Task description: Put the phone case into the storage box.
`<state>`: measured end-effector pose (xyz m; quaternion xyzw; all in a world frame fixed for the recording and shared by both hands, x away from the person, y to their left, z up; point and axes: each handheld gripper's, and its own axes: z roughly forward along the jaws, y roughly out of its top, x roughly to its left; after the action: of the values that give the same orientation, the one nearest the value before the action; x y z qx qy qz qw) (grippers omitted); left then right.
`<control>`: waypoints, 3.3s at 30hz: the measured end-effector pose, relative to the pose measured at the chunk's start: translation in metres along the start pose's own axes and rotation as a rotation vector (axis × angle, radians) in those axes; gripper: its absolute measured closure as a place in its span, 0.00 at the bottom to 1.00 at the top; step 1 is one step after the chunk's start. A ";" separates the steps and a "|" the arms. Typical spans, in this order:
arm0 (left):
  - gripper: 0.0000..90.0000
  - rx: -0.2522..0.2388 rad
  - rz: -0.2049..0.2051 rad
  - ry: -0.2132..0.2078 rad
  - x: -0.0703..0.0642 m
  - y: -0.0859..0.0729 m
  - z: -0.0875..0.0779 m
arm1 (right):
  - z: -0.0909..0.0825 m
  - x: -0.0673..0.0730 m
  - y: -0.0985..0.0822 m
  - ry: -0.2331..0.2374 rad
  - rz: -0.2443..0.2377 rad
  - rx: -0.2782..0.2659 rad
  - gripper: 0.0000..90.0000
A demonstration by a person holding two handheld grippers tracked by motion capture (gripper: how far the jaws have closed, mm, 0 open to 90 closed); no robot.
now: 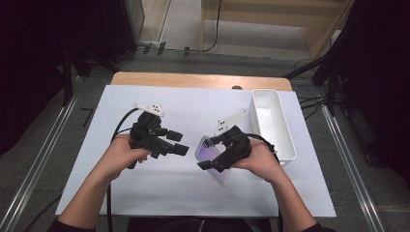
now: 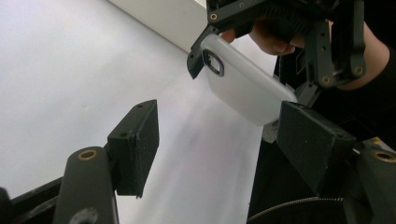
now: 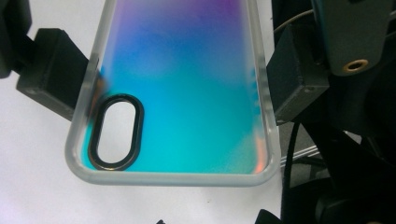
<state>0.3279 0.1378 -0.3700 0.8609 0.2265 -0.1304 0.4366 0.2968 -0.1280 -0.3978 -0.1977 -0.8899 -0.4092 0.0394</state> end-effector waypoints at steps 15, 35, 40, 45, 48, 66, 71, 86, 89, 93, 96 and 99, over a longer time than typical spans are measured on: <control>0.33 0.022 0.033 0.079 0.005 -0.012 0.003 | -0.018 -0.002 0.000 -0.002 0.050 0.019 0.17; 0.33 -0.005 0.020 0.192 0.011 -0.048 0.010 | -0.043 -0.006 0.000 -0.091 0.127 -0.018 0.17; 0.33 -0.012 0.002 0.207 0.013 -0.059 0.007 | -0.047 -0.006 0.000 -0.103 0.131 -0.014 0.17; 0.32 -0.019 -0.005 0.214 0.014 -0.066 0.004 | -0.054 -0.007 0.001 -0.124 0.153 -0.012 0.17; 0.29 -0.013 -0.001 0.220 0.014 -0.068 0.005 | -0.059 -0.008 0.000 -0.148 0.173 -0.016 0.17; 0.29 -0.013 -0.017 0.246 0.014 -0.078 0.007 | -0.090 -0.012 -0.002 -0.270 0.265 -0.077 0.17; 0.29 -0.024 -0.034 0.247 0.015 -0.081 0.005 | -0.097 -0.013 -0.004 -0.301 0.277 -0.086 0.17; 0.29 -0.036 -0.056 0.277 0.016 -0.091 0.000 | -0.112 -0.020 -0.006 -0.404 0.296 -0.114 0.17; 0.29 -0.028 -0.062 0.283 0.016 -0.093 -0.001 | -0.113 -0.023 -0.007 -0.429 0.299 -0.108 0.17; 0.29 -0.034 -0.067 0.290 0.015 -0.095 -0.003 | -0.115 -0.027 -0.007 -0.448 0.304 -0.115 0.17; 0.29 -0.047 -0.079 0.282 0.014 -0.097 -0.005 | -0.117 -0.030 -0.007 -0.463 0.312 -0.124 0.17; 0.29 -0.041 -0.083 0.288 0.014 -0.098 -0.007 | -0.119 -0.034 -0.008 -0.475 0.304 -0.136 0.17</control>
<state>0.2909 0.1982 -0.4402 0.8516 0.3247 -0.0188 0.4111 0.3137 -0.2317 -0.3327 -0.4212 -0.8048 -0.3997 -0.1226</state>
